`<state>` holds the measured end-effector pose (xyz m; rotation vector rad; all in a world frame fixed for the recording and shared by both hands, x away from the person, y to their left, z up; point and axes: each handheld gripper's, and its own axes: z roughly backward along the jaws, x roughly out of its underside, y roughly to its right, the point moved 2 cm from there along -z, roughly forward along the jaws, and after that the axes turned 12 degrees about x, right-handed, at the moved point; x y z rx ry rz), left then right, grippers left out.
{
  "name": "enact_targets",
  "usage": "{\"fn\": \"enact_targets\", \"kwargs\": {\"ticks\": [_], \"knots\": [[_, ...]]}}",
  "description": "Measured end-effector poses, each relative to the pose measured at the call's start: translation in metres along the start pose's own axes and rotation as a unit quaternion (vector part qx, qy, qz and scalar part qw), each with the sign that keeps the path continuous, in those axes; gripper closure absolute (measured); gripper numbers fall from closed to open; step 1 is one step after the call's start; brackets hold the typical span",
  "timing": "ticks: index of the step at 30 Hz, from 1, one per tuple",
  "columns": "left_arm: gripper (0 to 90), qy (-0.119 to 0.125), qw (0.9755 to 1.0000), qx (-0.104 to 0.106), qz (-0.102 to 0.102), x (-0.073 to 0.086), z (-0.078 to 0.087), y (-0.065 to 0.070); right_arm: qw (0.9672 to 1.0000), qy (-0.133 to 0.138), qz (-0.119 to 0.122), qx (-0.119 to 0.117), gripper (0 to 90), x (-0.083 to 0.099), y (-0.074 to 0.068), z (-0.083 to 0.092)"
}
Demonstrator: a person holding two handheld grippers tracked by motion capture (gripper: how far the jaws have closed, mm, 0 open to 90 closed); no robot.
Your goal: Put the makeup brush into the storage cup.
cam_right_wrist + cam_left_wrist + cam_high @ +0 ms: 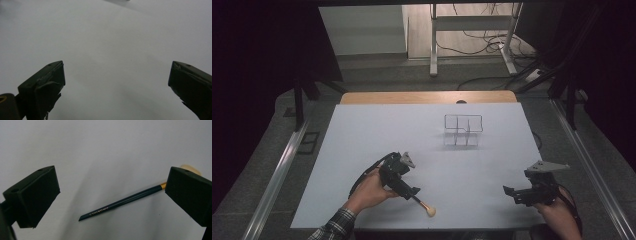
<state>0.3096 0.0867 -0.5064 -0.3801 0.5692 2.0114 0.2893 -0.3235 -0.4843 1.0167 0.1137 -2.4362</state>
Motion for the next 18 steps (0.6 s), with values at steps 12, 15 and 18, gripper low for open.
{"fn": "enact_targets", "kwargs": {"ticks": [12, 15, 18], "knots": [[0.7, -0.03, 0.9994, 0.014, -0.015, 0.011, -0.019, 0.002, 1.0, -0.002, 0.003, -0.001, 0.8, 0.0, -0.001, 0.0], [0.8, -0.044, 0.9988, 0.014, -0.02, 0.014, -0.024, 0.001, 1.0, -0.002, 0.004, -0.001, 0.8, 0.0, -0.001, -0.001], [1.4, -0.054, 0.9983, 0.013, -0.02, 0.016, -0.028, 0.0, 1.0, -0.002, 0.004, -0.002, 0.8, 0.0, -0.001, -0.001]]}}
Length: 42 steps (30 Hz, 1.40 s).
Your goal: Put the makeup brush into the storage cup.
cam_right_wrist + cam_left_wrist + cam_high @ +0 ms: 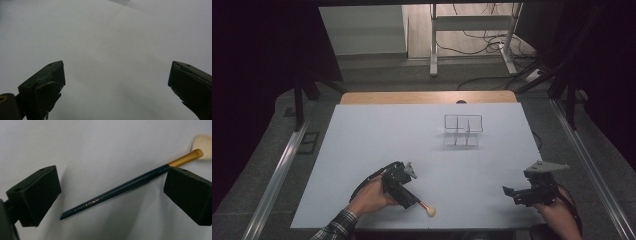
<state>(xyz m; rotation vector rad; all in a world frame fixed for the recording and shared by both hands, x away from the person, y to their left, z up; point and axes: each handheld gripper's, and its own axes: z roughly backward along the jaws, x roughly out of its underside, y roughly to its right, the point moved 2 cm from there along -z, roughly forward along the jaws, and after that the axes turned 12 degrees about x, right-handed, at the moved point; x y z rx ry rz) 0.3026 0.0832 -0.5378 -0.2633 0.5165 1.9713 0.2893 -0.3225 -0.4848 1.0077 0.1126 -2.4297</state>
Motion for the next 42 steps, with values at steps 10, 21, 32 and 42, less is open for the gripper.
{"fn": "enact_targets", "kwargs": {"ticks": [10, 21, 32, 42], "knots": [[26.9, -0.009, 0.9999, 0.004, -0.008, 0.002, 0.004, 0.004, 1.0, -0.002, 0.003, -0.002, 1.1, 0.0, 0.0, -0.001], [84.6, -0.021, 0.9993, 0.028, 0.008, 0.009, 0.013, 0.001, 0.9999, -0.007, 0.007, -0.004, 1.6, 0.0, -0.001, -0.001], [85.0, -0.015, 0.9996, 0.023, 0.008, 0.009, 0.013, 0.002, 0.9999, -0.007, 0.008, -0.007, 1.9, 0.0, -0.001, -0.001], [84.9, 0.019, 0.9995, 0.02, 0.016, 0.007, 0.022, 0.002, 0.9999, -0.007, 0.007, -0.007, 1.9, 0.0, -0.001, -0.001]]}}
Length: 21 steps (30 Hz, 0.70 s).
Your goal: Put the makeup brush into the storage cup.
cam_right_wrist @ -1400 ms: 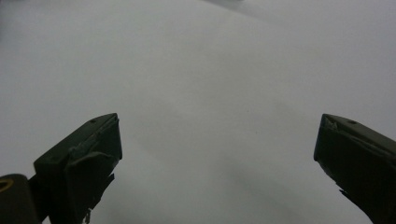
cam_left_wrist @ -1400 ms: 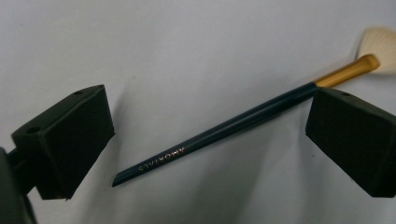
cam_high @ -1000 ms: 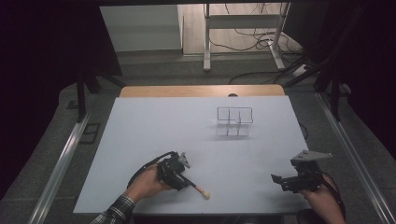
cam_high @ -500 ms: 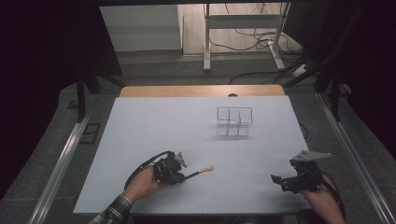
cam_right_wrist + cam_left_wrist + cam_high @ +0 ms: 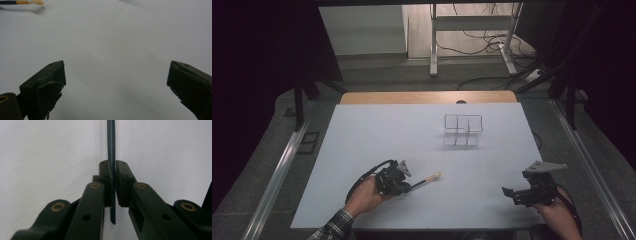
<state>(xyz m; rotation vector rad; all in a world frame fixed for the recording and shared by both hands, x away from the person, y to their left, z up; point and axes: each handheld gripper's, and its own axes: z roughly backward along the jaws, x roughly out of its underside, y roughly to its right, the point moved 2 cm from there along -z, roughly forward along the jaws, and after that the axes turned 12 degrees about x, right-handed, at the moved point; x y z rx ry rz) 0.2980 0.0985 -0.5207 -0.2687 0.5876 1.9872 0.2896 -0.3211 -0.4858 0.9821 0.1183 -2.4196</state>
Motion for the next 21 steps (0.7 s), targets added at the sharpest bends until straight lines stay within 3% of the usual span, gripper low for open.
{"fn": "enact_targets", "kwargs": {"ticks": [13, 17, 21], "knots": [[84.9, 0.053, 0.9986, -0.001, 0.005, 0.002, 0.014, 0.002, 1.0, 0.001, -0.003, 0.002, 1.8, 0.0, 0.0, 0.0], [84.9, 0.083, 0.9964, 0.005, 0.013, 0.003, 0.016, 0.006, 1.0, 0.004, -0.006, 0.001, 1.2, 0.0, 0.001, 0.001], [84.9, 0.097, 0.9953, 0.002, 0.008, 0.006, 0.023, 0.008, 0.9999, 0.008, -0.008, 0.0, 0.4, 0.0, 0.001, 0.001]]}}
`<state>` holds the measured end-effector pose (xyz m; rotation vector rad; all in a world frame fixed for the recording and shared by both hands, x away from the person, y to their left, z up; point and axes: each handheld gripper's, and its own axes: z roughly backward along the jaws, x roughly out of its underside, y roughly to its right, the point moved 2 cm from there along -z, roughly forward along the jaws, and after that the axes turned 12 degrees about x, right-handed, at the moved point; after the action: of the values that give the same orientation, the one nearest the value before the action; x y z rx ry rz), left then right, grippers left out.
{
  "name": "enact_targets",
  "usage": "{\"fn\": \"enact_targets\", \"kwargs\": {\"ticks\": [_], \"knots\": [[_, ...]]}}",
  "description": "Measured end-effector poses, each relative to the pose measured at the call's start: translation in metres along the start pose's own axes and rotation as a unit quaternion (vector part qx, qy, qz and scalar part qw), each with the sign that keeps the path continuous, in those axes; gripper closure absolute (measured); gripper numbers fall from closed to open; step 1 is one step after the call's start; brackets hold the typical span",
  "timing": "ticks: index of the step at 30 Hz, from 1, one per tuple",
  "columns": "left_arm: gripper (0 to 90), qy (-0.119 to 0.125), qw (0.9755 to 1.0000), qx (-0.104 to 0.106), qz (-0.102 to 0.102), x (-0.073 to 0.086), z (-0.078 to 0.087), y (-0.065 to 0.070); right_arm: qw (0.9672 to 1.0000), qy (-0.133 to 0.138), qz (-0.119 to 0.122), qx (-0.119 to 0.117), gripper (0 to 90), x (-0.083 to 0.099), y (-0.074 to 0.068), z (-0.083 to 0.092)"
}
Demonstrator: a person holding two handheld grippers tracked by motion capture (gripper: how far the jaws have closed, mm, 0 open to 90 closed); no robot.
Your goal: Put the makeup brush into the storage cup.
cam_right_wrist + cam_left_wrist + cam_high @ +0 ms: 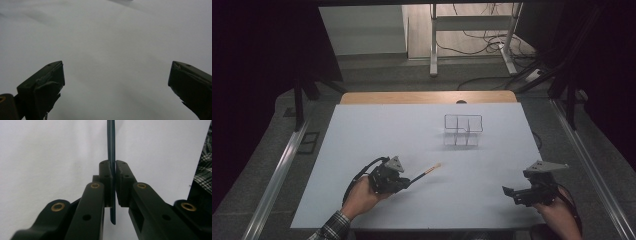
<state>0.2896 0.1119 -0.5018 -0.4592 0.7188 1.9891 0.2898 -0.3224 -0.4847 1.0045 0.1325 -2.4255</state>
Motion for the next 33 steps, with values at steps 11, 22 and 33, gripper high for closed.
{"fn": "enact_targets", "kwargs": {"ticks": [11, 22, 33], "knots": [[84.9, 0.046, 0.999, -0.001, 0.0, 0.005, 0.014, 0.008, 0.9999, 0.01, 0.005, -0.004, 0.0, -0.001, -0.001, 0.001], [84.9, 0.09, 0.996, 0.003, -0.001, 0.01, 0.026, 0.014, 0.9997, 0.02, 0.004, -0.012, 0.0, -0.003, -0.004, 0.003], [84.9, 0.132, 0.9911, 0.016, 0.011, 0.019, 0.035, 0.02, 0.9993, 0.033, 0.003, -0.017, 0.0, -0.005, -0.007, 0.005]]}}
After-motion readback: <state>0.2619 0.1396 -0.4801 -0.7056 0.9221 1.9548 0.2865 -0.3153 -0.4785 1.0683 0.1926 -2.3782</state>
